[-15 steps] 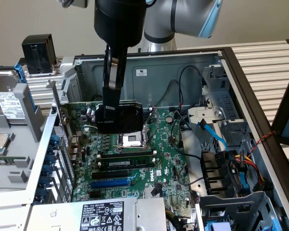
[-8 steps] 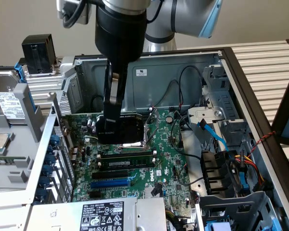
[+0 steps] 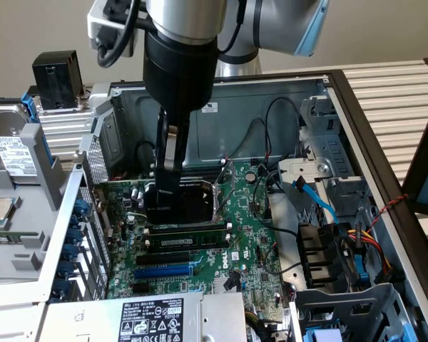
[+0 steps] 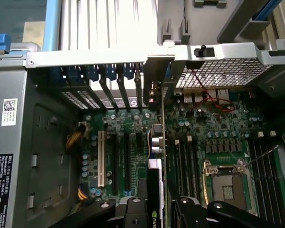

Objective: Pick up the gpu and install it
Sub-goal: 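Insert the gpu into the slot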

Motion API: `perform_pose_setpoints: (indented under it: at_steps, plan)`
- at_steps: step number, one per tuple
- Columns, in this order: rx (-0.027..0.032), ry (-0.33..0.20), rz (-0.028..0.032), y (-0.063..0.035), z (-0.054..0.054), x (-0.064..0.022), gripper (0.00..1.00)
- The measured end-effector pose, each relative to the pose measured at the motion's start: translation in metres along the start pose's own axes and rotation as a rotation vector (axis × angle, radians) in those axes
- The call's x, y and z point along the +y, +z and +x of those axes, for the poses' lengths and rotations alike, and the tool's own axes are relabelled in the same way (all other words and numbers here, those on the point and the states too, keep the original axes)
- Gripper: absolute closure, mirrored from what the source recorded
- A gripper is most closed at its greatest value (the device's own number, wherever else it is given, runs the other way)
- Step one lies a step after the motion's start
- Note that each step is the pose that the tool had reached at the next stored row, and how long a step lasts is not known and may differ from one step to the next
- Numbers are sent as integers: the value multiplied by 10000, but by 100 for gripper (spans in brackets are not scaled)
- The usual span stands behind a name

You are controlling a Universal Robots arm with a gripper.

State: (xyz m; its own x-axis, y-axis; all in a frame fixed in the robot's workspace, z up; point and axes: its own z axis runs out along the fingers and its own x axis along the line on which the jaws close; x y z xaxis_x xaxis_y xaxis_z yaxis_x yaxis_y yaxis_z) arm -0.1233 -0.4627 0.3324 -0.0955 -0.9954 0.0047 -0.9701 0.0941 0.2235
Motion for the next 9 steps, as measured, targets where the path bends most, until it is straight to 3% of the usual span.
perform_pose_setpoints:
  at_steps: [9]
  plan:
    - [10, -68, -4, 157, -35, -33, 74]
